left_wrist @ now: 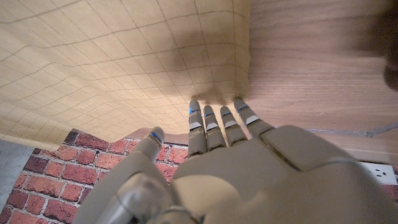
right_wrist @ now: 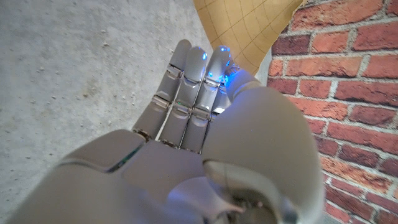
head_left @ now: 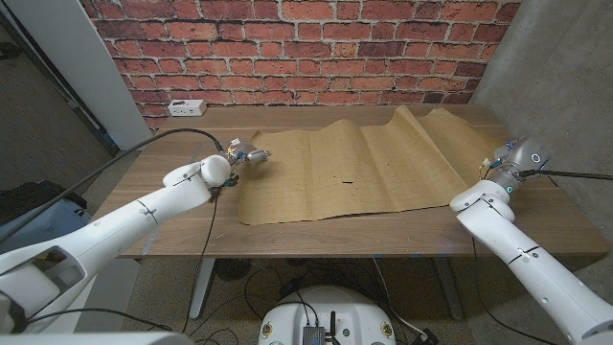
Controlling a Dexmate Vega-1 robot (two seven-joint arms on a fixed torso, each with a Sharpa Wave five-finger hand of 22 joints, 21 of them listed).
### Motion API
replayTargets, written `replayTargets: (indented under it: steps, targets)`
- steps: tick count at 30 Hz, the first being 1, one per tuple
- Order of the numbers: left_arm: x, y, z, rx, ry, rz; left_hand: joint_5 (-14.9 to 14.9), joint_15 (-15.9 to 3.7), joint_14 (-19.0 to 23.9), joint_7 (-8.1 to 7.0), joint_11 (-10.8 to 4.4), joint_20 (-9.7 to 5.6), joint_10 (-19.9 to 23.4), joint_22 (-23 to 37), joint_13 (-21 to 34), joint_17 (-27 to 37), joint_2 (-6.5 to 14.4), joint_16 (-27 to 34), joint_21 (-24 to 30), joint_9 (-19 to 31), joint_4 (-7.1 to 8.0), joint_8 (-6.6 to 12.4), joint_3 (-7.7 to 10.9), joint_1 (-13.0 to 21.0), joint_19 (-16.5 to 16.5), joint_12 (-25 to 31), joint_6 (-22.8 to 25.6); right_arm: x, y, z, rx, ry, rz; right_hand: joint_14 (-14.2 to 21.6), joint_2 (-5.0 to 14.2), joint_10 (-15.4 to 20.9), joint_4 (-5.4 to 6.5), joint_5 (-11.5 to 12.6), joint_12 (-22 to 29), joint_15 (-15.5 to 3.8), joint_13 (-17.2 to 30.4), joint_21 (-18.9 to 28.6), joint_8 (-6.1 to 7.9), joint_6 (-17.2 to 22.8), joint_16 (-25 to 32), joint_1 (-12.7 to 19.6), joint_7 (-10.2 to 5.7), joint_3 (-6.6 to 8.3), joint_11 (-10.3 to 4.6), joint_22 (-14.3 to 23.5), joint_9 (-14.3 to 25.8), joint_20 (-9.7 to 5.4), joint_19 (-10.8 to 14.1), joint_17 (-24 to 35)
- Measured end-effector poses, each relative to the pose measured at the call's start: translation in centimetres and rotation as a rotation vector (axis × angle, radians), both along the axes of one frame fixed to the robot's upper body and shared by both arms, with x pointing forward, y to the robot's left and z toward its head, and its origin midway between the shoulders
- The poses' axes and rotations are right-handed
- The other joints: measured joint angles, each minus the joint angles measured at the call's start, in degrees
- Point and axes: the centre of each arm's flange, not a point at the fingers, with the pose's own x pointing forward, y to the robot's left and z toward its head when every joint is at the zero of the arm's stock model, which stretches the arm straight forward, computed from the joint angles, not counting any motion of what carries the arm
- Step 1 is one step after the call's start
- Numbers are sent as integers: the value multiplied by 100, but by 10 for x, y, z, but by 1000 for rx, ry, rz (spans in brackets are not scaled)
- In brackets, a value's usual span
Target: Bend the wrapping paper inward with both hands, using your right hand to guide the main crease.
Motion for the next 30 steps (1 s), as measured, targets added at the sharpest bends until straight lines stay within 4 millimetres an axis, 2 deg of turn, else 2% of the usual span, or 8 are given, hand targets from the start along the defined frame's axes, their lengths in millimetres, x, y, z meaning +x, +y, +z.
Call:
replayTargets:
  steps: [1, 18, 21, 22, 24, 25, 30]
  targets:
    - [0, -1, 0, 2, 0, -5, 0, 0, 0, 8, 0, 0, 0, 0, 0, 0, 0, 0, 0, 0, 0, 0, 0, 0, 0, 0, -8, 0, 11, 2, -18, -11, 20, 29, 0, 10, 0, 0, 0, -22, 0, 0, 0, 1, -6, 0, 0, 0, 9, 0, 0, 0, 0, 20]
    - [1, -1, 3, 8, -4, -17, 0, 0, 0, -1, 0, 0, 0, 0, 0, 0, 31, 0, -40, 0, 0, 0, 0, -30, 0, -22, -43, -15, 57, 26, -163, -138, 53, 63, -91, 70, 41, 42, 42, -56, 51, 129, 2, 62, -21, -44, -45, 41, -53, -54, 0, 32, -33, 212]
    - [2, 0, 3, 7, -4, -15, 0, 0, 0, -11, 0, 29, 0, 0, 0, 0, 31, 0, -40, 0, 0, 0, 0, -30, 33, -22, -52, -17, 58, 29, -188, -147, 38, 95, -129, 101, 40, 78, 42, -88, 79, 129, 5, 101, -21, -83, -83, 87, -83, -54, 0, 32, -33, 238]
    - [2, -1, 4, 10, -6, -21, 0, 0, 0, -11, 0, 10, 0, 0, 0, 0, 31, 0, -40, 0, 0, 0, 0, -30, 52, -22, -52, -20, 70, 32, -203, -161, 64, 96, -129, 112, 40, 78, 42, -88, 74, 141, 5, 100, -21, -83, -83, 87, -72, -54, 0, 32, -33, 255]
    - [2, -1, 4, 9, -5, -19, 0, 0, 0, -11, 0, 10, 0, 0, 0, 0, 31, 0, -40, 0, 0, 0, 0, -30, 52, -22, -52, -22, 70, 34, -218, -162, 54, 96, -129, 123, 39, 82, 46, -87, 63, 178, 5, 101, -21, -82, -83, 87, -62, -54, 0, 32, -32, 277]
    - [2, -1, 4, 11, -5, -24, 0, 0, 0, -11, 0, 10, 0, 0, 0, 0, 31, 0, -40, 0, 0, 0, 0, -30, 52, -21, -52, -24, 78, 36, -232, -170, 71, 96, -129, 132, 40, 100, 77, -87, 66, 178, 5, 101, -31, -83, -83, 87, -53, -54, 0, 32, -32, 289]
    - [3, -1, 5, 12, -5, -28, 0, 0, 0, -11, 0, 10, 0, 0, 0, 0, 31, 0, -40, 0, 0, 0, 0, -30, 52, -21, -52, -30, 91, 42, -278, -182, 78, 115, -158, 132, 62, 111, 79, -105, 78, 217, 6, 102, -45, -112, -83, 111, -53, -53, 0, 31, -32, 344]
